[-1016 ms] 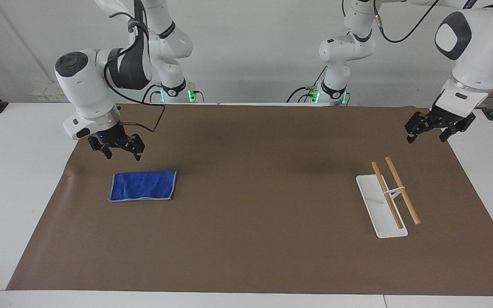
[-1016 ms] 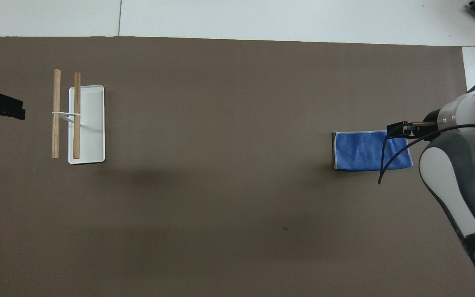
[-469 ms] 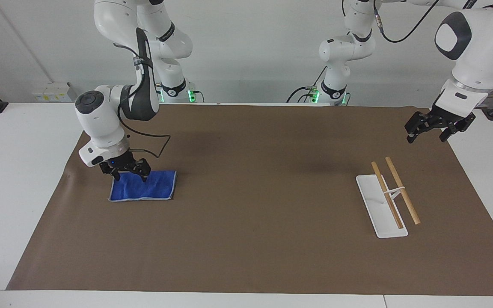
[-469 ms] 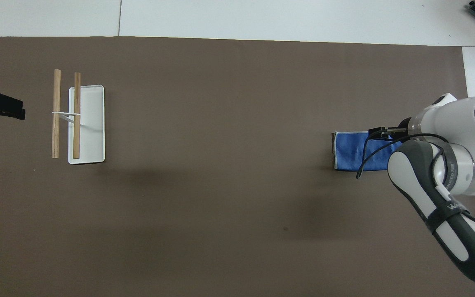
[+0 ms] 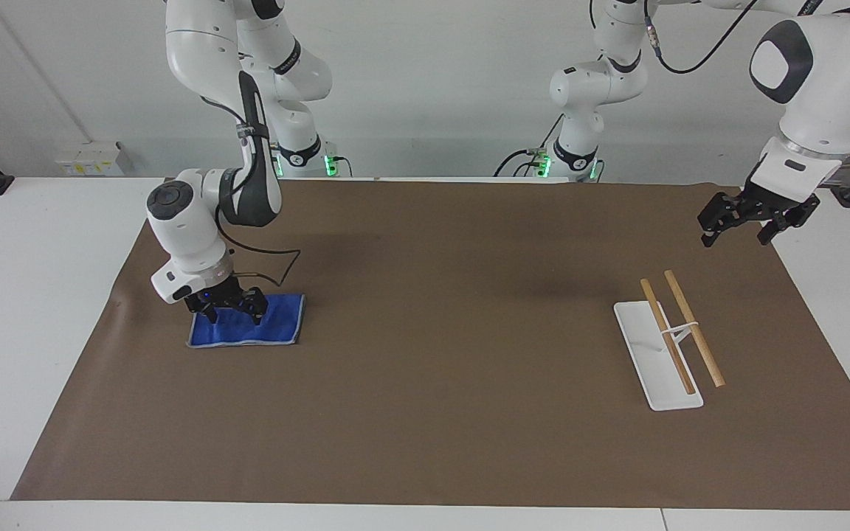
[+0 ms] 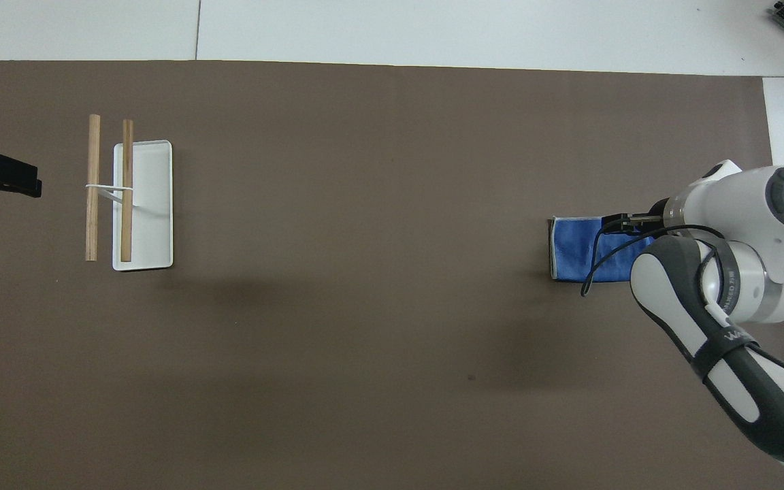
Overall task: Right arm passes towel to left arm to hang
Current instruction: 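Reach the right gripper down to the blue towel's edge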
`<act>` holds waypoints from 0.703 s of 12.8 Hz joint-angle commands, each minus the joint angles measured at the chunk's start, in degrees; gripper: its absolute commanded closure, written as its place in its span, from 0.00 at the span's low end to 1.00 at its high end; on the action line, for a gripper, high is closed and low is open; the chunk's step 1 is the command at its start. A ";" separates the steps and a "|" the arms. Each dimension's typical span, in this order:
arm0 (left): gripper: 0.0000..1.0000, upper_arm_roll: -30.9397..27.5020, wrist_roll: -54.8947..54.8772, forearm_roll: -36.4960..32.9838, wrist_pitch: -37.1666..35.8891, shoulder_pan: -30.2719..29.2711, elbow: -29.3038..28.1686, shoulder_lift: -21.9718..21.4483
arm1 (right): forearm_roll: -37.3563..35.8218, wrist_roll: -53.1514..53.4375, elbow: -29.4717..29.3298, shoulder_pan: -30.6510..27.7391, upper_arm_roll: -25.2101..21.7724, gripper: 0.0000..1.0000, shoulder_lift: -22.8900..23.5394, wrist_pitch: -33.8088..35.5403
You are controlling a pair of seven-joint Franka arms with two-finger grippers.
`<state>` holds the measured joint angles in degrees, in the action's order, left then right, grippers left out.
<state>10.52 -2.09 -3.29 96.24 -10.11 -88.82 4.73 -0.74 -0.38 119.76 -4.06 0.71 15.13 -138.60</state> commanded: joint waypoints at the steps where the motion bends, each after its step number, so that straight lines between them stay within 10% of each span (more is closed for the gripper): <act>1: 0.00 0.02 0.34 0.39 0.44 -0.26 -1.80 -1.57 | 0.21 -1.55 0.82 -0.60 0.34 0.00 1.30 -1.50; 7: 0.00 0.02 0.34 0.39 0.44 -0.26 -1.80 -1.57 | 0.21 -1.29 1.79 -0.16 0.34 0.00 2.36 -2.82; 9: 0.00 0.02 0.34 0.39 0.44 -0.26 -1.80 -1.57 | 0.13 -1.46 1.79 -0.16 0.34 0.44 2.28 -2.81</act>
<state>10.52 -2.09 -3.29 96.24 -10.11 -88.82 4.73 -0.74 -0.41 120.32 -4.01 0.74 17.44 -139.86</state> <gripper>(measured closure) 0.000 0.093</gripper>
